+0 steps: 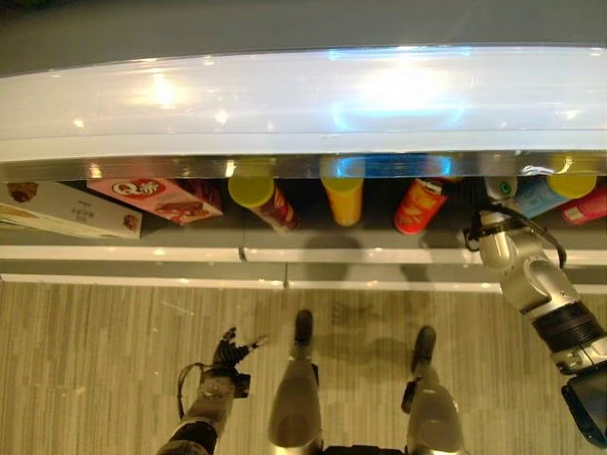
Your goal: Put the goods on the table back onto the shelves and tidy them up.
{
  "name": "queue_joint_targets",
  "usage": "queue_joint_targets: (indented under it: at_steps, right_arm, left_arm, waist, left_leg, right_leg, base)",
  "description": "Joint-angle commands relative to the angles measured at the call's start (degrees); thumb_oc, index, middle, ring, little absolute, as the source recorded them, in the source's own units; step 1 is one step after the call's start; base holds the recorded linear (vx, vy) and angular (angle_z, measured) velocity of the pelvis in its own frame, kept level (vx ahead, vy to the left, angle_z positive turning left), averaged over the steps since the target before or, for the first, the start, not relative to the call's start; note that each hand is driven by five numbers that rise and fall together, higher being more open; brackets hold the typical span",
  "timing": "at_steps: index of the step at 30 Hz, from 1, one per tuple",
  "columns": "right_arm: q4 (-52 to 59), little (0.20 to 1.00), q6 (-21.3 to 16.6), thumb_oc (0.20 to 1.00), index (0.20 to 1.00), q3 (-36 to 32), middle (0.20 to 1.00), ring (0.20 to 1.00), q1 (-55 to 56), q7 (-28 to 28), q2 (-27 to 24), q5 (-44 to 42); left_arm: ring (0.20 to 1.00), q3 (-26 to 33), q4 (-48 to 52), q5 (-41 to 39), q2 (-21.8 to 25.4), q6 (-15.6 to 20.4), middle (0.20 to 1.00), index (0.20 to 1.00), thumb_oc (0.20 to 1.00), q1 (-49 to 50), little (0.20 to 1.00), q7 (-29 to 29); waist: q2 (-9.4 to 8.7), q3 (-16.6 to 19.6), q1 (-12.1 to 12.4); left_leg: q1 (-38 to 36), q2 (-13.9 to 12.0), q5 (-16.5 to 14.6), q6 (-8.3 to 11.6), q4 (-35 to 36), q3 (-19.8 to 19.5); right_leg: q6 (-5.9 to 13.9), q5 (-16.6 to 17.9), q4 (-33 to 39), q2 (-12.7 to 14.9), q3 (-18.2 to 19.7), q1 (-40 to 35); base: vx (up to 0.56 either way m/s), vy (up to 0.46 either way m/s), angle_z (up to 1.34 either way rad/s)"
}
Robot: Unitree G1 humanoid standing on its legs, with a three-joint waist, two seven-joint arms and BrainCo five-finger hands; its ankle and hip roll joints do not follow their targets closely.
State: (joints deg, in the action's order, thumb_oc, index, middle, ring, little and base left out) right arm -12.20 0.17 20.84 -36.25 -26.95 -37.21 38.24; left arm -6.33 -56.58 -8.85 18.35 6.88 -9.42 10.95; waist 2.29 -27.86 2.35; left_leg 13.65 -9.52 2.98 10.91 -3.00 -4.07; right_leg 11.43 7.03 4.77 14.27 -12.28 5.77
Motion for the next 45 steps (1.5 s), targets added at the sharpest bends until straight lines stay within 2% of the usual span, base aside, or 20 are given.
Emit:
queue_joint_targets:
  at_steps: [1,45]
  right_arm:
    - [2.5,0.200,-1.7,0.200,0.200,-0.6,0.200,0.200,-3.2,-0.9,-0.5,0.1]
    - [-0.4,0.200,-0.8,0.200,0.200,1.2,0.200,0.200,-5.8,-1.1,-0.8,-0.1]
  left_arm:
    - [1.000,-0.6,-2.2,-1.2,1.7,0.0,1.000,1.000,1.000,-0.4,1.000,1.0]
    - [1.000,-0.8,-2.9,-1.7,1.6,-0.1,1.000,1.000,1.000,-1.5,1.000,1.7]
  waist:
    - [-2.10,2.7,0.6]
    - [-1.78,1.7,0.0]
  left_leg:
    - [2.1,-3.5,-7.6,-0.03,-8.8,1.1]
    - [2.9,-3.4,-7.3,-0.05,-9.0,1.8]
  right_leg:
    - [1.54,-10.6,-11.4,5.7,1.1,1.2]
    - [1.61,-10.6,-12.3,5.7,2.1,3.0]
  base:
    - [0.00,0.000,0.00]
    - [0.00,0.000,0.00]
